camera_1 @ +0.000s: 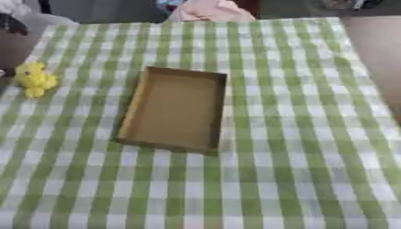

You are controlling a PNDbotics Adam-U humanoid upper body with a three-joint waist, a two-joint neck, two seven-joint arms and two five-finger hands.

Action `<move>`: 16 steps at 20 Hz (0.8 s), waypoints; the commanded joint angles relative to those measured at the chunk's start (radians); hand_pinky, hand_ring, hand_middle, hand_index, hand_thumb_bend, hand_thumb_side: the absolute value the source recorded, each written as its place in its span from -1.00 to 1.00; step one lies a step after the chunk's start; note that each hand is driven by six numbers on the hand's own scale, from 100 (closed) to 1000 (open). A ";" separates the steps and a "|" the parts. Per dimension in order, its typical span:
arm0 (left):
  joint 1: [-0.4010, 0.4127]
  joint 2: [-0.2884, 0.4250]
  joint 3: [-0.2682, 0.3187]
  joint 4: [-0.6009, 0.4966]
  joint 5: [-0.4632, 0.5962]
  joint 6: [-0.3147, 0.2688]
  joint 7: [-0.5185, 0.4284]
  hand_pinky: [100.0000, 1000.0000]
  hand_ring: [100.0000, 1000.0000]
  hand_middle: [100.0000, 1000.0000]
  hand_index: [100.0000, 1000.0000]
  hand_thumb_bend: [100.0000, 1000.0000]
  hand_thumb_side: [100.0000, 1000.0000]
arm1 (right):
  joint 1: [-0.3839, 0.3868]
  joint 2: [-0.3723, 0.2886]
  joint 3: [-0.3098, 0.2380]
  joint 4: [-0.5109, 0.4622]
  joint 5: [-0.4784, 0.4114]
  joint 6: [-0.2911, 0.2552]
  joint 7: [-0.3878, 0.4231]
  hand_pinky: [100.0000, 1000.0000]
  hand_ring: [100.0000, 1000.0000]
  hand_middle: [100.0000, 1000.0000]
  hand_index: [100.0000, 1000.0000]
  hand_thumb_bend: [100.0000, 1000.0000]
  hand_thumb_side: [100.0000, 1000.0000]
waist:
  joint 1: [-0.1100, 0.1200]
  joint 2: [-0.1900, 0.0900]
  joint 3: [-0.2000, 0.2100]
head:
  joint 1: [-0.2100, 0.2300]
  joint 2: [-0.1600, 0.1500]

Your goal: Pick up objects on the table and place them in the box.

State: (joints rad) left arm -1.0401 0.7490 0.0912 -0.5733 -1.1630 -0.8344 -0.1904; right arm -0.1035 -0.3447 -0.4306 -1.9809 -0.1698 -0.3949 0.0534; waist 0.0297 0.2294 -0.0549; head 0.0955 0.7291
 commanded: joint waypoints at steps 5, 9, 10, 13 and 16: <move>-0.065 -0.018 -0.003 0.049 -0.144 -0.003 0.036 0.20 0.57 0.66 0.72 0.20 -1.00 | -0.002 -0.011 -0.004 -0.019 0.000 -0.002 0.007 0.55 0.34 0.08 0.67 -1.00 0.37 | -0.003 -0.010 -0.003 | -0.006 -0.004; -0.079 -0.031 -0.010 0.085 -0.252 -0.013 0.076 0.27 0.64 0.74 0.79 0.45 -1.00 | -0.004 -0.009 -0.002 -0.019 0.000 -0.001 0.011 0.55 0.34 0.08 0.67 -1.00 0.37 | -0.004 -0.006 -0.006 | -0.017 -0.005; -0.082 -0.033 -0.010 0.093 -0.281 -0.011 0.088 0.29 0.65 0.75 0.78 0.48 -1.00 | -0.004 -0.009 -0.002 -0.019 0.000 -0.001 0.011 0.55 0.34 0.08 0.67 -1.00 0.37 | -0.004 -0.006 -0.006 | -0.018 -0.006; -0.088 -0.035 -0.003 0.118 -0.360 0.002 0.130 0.29 0.65 0.75 0.74 0.43 -1.00 | -0.005 -0.008 -0.001 -0.019 -0.001 -0.002 0.013 0.55 0.34 0.08 0.68 -1.00 0.37 | -0.005 -0.004 -0.006 | -0.020 -0.009; -0.090 -0.035 0.004 0.144 -0.409 0.014 0.169 0.28 0.64 0.74 0.74 0.36 -1.00 | -0.005 -0.008 0.000 -0.019 -0.002 -0.002 0.016 0.55 0.34 0.08 0.68 -1.00 0.38 | -0.006 -0.002 -0.004 | -0.021 -0.011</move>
State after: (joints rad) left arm -1.1078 0.6925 0.0860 -0.4282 -1.5496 -0.8242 -0.0399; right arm -0.1042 -0.3377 -0.4299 -1.9809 -0.1697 -0.3951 0.0645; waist 0.0242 0.2411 -0.0608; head 0.0762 0.7279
